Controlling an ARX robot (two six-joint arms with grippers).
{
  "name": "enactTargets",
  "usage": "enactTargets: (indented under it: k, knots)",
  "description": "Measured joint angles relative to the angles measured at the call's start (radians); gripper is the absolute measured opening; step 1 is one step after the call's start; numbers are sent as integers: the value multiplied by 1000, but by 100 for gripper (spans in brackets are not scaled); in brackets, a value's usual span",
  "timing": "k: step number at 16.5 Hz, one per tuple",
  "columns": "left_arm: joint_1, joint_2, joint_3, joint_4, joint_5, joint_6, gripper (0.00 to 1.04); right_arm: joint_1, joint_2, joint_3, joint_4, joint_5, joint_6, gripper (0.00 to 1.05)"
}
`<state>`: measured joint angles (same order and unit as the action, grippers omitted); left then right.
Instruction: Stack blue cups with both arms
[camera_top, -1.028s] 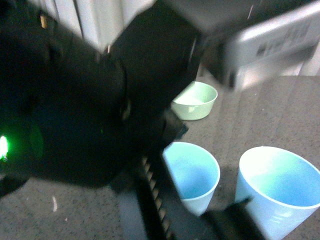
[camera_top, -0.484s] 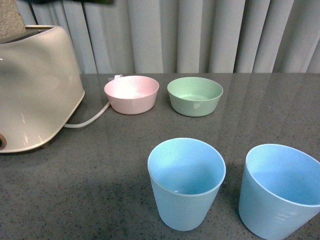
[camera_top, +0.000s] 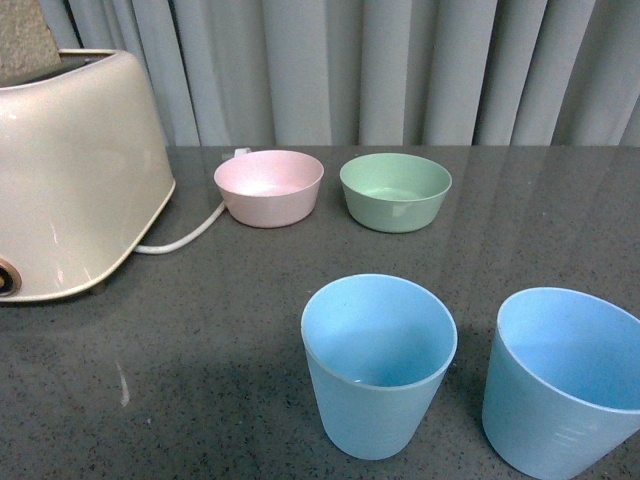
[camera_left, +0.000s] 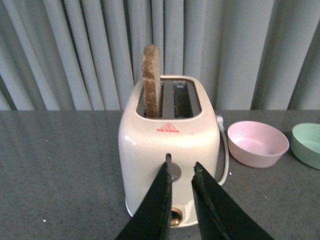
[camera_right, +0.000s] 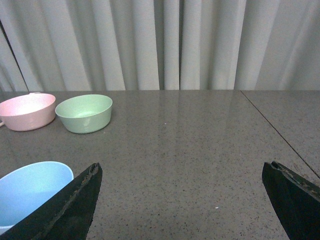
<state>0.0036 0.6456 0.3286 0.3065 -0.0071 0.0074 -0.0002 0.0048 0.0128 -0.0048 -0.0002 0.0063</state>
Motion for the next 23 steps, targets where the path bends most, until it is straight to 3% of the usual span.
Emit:
enactTargets:
  k: [1,2,17,21,23]
  knots:
    - [-4,-29,-47,11,7,-1,6,0,0,0,0,0,0,98]
    - [-6,-62,-77,22,6,-3,2,0,0,0,0,0,0,98]
    - [-4,-406,-312,-62,7,-4,1,0,0,0,0,0,0,98]
    - [-4,-473,-314,-130,7,-4,1,0,0,0,0,0,0,98]
    - [-4,-616,-314,-322,5,-4,1,0,0,0,0,0,0,98]
